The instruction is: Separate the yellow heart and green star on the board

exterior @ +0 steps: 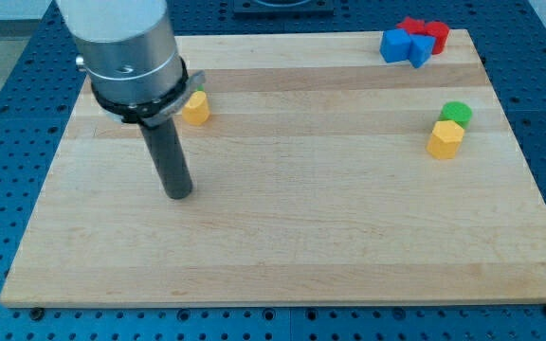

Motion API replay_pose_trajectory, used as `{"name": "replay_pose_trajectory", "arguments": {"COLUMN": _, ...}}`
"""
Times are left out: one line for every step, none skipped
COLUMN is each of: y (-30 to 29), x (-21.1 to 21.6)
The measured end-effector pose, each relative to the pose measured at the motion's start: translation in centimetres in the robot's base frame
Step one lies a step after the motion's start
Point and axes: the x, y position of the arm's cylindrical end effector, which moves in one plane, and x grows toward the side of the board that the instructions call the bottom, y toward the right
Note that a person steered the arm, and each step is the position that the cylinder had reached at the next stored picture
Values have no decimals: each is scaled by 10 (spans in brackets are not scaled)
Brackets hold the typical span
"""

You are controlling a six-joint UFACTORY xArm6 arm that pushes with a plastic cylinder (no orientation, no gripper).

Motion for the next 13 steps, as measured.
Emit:
{"name": "replay_pose_trajectory", "arguments": {"y": -42, "x": -19}}
{"name": "replay_pose_trajectory", "arguments": {"y": -92, "x": -55}}
{"name": "replay_pose_trajectory", "arguments": {"y": -99, "x": -94}}
{"name": "replay_pose_trajectory", "arguments": {"y": -90, "x": -157}}
{"name": "replay_pose_trajectory", "arguments": {"y": -69, "x": -207}}
{"name": "replay_pose_trajectory", "arguments": {"y": -27, "x": -198}}
{"name": "replay_pose_trajectory", "arguments": {"y": 16, "x": -174}}
{"name": "replay_pose_trajectory", "arguments": {"y": 46, "x": -133}}
{"name": "replay_pose_trajectory", "arguments": {"y": 65, "x": -98}}
{"name": "replay_pose_trajectory", "arguments": {"y": 51, "x": -117}}
{"name": "replay_pose_trajectory", "arguments": {"y": 6, "x": -136}}
{"name": "replay_pose_trajectory", "arguments": {"y": -22, "x": -93}}
{"name": "replay_pose_trajectory", "arguments": {"y": -19, "x": -37}}
